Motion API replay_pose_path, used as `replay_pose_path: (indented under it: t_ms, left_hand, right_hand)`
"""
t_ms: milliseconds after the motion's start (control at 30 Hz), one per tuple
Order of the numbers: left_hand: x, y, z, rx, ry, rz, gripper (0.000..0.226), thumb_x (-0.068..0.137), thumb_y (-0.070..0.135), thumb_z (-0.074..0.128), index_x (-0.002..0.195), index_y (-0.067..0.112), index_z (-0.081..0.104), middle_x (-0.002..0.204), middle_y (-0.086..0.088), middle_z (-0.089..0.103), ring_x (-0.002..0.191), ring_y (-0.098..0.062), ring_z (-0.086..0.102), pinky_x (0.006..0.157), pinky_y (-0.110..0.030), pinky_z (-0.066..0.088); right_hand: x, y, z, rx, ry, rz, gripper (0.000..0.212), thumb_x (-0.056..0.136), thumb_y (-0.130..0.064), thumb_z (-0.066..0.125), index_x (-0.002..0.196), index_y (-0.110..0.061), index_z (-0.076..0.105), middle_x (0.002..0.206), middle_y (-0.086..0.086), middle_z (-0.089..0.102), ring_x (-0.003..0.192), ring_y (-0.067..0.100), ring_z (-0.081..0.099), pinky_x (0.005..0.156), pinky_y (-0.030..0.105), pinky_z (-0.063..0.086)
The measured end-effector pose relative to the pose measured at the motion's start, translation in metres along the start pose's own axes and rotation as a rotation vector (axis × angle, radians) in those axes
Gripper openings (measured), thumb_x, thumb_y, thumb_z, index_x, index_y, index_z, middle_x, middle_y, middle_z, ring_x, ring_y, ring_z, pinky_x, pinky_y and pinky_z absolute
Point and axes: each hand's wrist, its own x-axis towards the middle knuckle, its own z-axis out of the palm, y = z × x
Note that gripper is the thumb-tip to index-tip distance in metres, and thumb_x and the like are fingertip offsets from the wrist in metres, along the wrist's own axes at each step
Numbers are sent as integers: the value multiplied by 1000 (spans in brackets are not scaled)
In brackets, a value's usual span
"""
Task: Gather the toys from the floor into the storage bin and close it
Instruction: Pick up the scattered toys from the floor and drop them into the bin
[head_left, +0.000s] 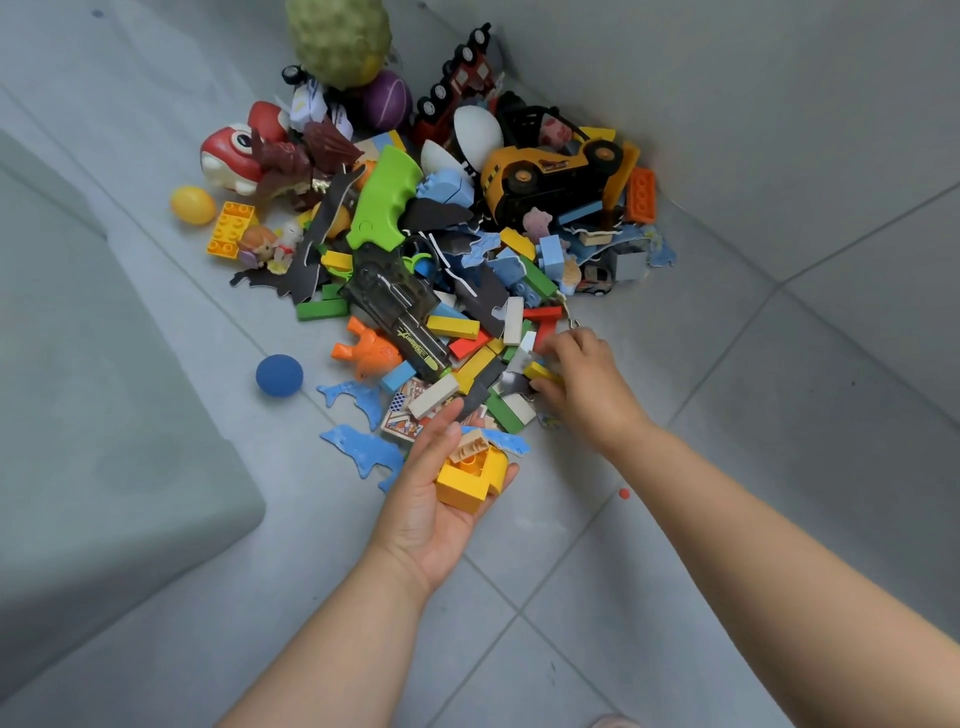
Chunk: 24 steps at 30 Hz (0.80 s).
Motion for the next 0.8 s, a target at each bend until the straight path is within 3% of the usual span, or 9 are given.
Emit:
replay_pose_path:
  t_ms: [133, 233, 333, 433, 700, 800]
  left_hand:
    - [-4, 3, -3, 10, -6, 18, 26, 83, 16, 57, 107, 22, 66, 104, -9, 68, 95, -27, 66, 78, -43, 56]
    - [-7, 5, -6, 19, -26, 42, 24, 82, 15, 57, 104, 21, 66, 92, -6, 72, 84, -24, 70, 77, -42, 56]
    - [-11, 7, -8, 25, -35, 51, 26, 84, 15, 56, 107, 21, 64, 97, -8, 72, 87, -25, 70, 77, -42, 56]
    - [-18, 9, -10, 35, -51, 65, 28, 81, 15, 56, 108, 21, 63, 96, -7, 73, 84, -23, 71, 77, -42, 55]
    - [-46, 20, -15, 26, -87, 78, 28, 74, 18, 59, 102, 22, 65, 89, -3, 74, 82, -22, 71, 79, -42, 55]
    - [-59, 26, -12, 7, -88, 85, 30, 73, 17, 61, 102, 21, 65, 93, -6, 73, 89, -26, 69, 79, -43, 55]
  right_hand:
    - [-15, -7, 2, 264, 105, 129, 43, 86, -20, 62, 125, -17, 45, 109, 0, 47, 101, 20, 48, 88, 33, 44]
    - [-31, -22, 12, 370, 83, 121, 48, 85, -23, 64, 131, -18, 47, 112, -1, 46, 102, 14, 46, 87, 22, 37]
    - [-42, -31, 33, 271, 19, 55, 48, 87, -23, 63, 132, -19, 47, 137, 4, 36, 125, 20, 35, 101, 21, 29]
    - [-41, -33, 40, 95, 10, 7, 55, 88, -22, 59, 138, -20, 35, 148, 2, 27, 128, 24, 29, 103, 31, 31]
    - [-27, -47, 25, 200, 72, 236, 67, 77, -21, 69, 131, -22, 30, 120, 8, 51, 107, 27, 47, 81, 38, 43]
    - [-22, -50, 27, 63, 68, 231, 66, 78, -25, 69, 134, -17, 35, 128, 9, 46, 113, 29, 44, 87, 39, 41]
